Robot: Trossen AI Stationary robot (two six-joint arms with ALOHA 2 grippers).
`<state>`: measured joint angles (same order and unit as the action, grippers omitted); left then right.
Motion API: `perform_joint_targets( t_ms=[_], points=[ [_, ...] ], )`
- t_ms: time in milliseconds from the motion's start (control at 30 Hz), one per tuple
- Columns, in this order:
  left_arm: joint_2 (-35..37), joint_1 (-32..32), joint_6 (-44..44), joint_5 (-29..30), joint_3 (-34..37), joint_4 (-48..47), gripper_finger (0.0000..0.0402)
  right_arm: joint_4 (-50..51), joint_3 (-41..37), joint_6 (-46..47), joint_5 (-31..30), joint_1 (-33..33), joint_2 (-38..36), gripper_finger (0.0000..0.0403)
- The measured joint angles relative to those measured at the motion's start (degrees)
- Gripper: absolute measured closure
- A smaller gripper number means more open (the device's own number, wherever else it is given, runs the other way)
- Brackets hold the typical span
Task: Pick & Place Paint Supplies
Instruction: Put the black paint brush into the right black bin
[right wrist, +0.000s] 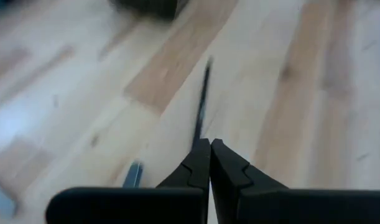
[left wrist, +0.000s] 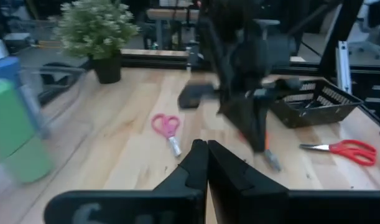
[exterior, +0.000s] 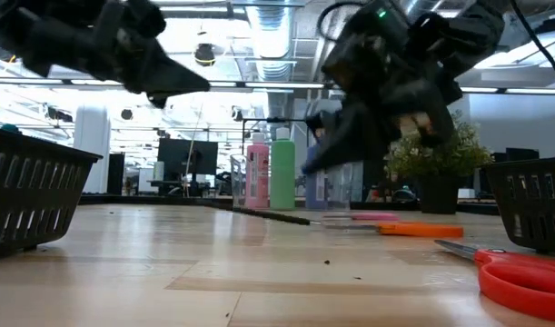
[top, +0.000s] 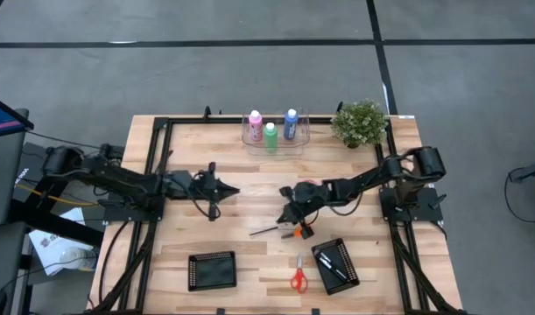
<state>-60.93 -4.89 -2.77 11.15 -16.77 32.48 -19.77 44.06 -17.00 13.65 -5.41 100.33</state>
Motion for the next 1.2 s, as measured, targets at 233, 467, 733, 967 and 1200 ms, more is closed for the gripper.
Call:
perform_joint_targets(
  t_ms=[233, 467, 733, 967, 1200],
  points=[
    [6.0, 0.2, -1.7, 1.3, 3.5, -0.2, 0.0402, -10.5, -6.5, 3.8, 0.2, 1.2, -6.6, 0.0403],
    [3.5, 0.6, -2.1, -0.1, 3.4, 2.0, 0.0402, -5.3, -3.2, 10.9, 4.3, 1.2, -6.0, 0.0403],
    [1.1, 2.1, -2.2, -0.1, 3.4, 2.6, 0.0402, 26.9, 17.2, 6.0, 0.2, 0.4, 6.7, 0.0352],
    [0.8, 2.4, -2.2, -0.1, 3.4, 2.4, 0.0402, 42.4, 30.0, 4.3, -1.0, -0.2, 17.0, 0.0252],
    [0.8, 2.4, -2.2, -0.1, 3.4, 2.4, 0.0402, 47.3, 33.0, 3.0, -7.9, -2.9, 21.3, 0.026]
  ],
)
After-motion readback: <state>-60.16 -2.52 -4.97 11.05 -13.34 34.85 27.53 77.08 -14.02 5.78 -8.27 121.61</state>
